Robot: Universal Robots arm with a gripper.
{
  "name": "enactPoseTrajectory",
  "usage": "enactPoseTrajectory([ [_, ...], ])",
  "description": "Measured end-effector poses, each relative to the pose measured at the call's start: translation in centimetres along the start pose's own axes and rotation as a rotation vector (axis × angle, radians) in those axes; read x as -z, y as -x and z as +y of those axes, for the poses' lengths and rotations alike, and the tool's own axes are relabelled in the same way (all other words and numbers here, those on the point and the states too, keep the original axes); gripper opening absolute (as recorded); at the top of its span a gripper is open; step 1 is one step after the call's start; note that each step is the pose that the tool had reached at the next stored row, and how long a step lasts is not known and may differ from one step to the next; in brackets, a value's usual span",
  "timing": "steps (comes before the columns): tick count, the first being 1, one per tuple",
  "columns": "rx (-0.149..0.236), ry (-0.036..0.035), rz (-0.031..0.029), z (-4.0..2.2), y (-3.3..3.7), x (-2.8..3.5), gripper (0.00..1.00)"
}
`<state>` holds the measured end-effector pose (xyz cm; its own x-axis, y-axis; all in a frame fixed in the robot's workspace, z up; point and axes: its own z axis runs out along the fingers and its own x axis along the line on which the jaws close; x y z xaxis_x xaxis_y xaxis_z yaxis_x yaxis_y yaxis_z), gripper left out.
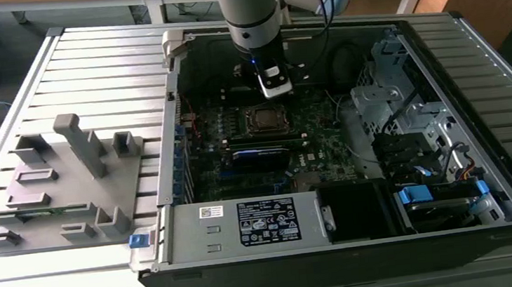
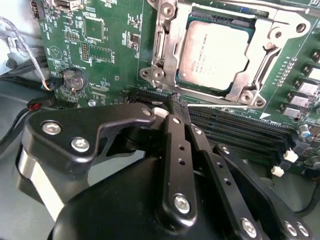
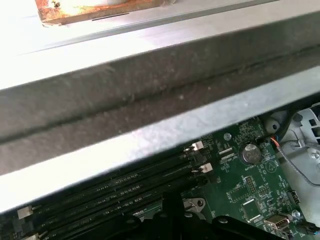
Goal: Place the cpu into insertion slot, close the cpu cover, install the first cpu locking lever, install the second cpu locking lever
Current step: 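Install the first cpu locking lever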
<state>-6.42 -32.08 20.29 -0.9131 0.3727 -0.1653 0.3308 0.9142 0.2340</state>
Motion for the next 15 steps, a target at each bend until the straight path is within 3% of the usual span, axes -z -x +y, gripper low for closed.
enactPoseTrajectory([
  [10,-0.002,0.0148,-0.0051,0.11,-0.68,0.04,0.11],
  [15,0.0,0.0201,-0.0171,-0.05,-0.99,-0.13,0.11],
])
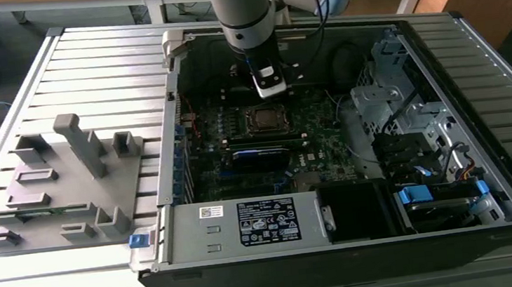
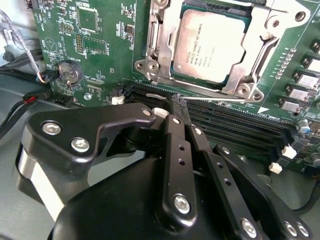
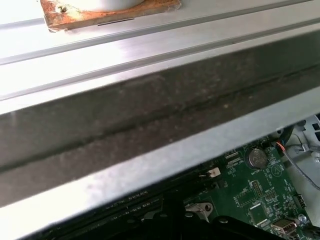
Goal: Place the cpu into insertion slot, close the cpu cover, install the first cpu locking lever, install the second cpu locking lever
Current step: 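Install the first cpu locking lever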
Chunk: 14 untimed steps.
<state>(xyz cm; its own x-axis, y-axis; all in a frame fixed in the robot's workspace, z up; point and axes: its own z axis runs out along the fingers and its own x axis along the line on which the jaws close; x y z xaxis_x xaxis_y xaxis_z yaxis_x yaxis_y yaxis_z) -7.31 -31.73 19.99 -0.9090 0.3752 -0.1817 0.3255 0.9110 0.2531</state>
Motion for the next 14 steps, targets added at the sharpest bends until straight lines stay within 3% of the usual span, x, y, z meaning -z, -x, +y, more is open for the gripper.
enactPoseTrajectory([
  [3,0.001,0.0031,-0.0075,-0.08,-0.16,-0.07,0.11],
  [7,0.002,0.0033,-0.0077,-0.08,-0.16,-0.08,0.11],
  [14,0.002,0.0046,-0.0109,-0.19,-0.28,-0.64,0.11],
])
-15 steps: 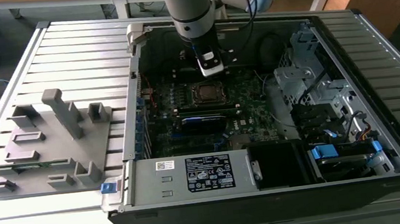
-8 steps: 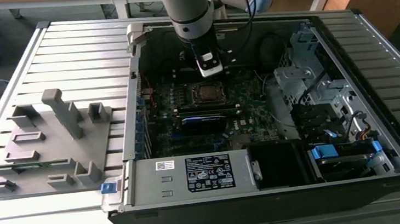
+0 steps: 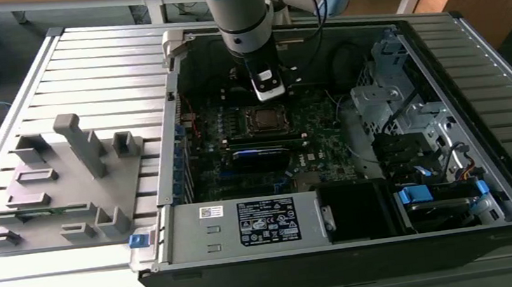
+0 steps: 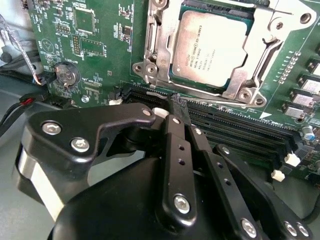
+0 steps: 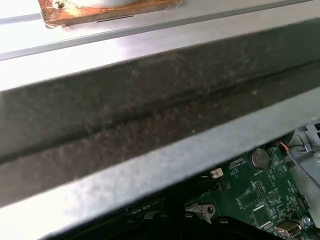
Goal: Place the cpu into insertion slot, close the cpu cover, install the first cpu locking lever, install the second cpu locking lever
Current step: 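Install the first cpu locking lever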
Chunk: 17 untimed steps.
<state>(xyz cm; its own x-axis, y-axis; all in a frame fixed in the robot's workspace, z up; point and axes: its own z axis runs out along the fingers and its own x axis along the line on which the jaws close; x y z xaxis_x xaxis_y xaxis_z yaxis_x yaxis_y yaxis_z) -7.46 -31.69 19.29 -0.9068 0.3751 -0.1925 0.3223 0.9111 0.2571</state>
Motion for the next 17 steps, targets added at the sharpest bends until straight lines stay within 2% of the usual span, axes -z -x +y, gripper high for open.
enactPoseTrajectory([
  [5,0.001,-0.0051,-0.0019,0.0,0.03,-0.11,0.11],
  [12,0.008,-0.0258,-0.009,-0.03,0.05,-0.3,0.11],
  [17,0.008,-0.0259,-0.0113,-0.11,0.0,-0.55,0.11],
])
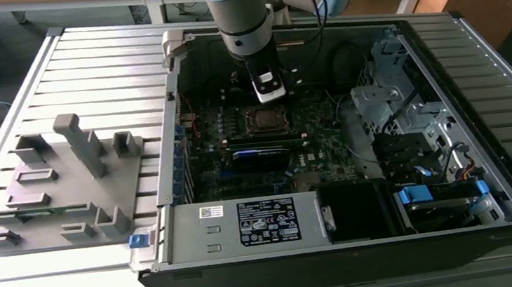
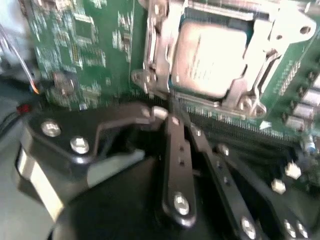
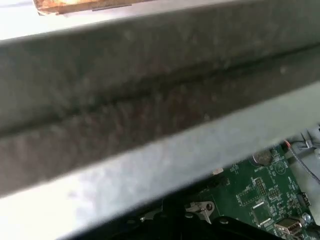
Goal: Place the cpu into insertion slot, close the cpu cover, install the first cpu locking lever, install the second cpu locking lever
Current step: 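Install the first cpu locking lever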
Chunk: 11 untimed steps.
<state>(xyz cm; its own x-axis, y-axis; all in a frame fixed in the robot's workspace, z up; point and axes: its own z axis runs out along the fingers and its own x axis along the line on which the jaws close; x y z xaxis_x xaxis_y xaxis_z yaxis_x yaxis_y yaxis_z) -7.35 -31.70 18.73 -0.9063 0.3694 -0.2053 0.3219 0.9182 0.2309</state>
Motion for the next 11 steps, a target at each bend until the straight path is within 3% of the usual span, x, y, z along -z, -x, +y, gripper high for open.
enactPoseTrajectory([
  [4,0.0,0.0014,0.0001,0.01,0.0,-0.02,0.11],
  [6,-0.002,0.0064,0.0012,0.05,0.03,0.09,0.11],
  [11,-0.003,0.0089,0.0026,0.24,0.2,0.9,0.11],
])
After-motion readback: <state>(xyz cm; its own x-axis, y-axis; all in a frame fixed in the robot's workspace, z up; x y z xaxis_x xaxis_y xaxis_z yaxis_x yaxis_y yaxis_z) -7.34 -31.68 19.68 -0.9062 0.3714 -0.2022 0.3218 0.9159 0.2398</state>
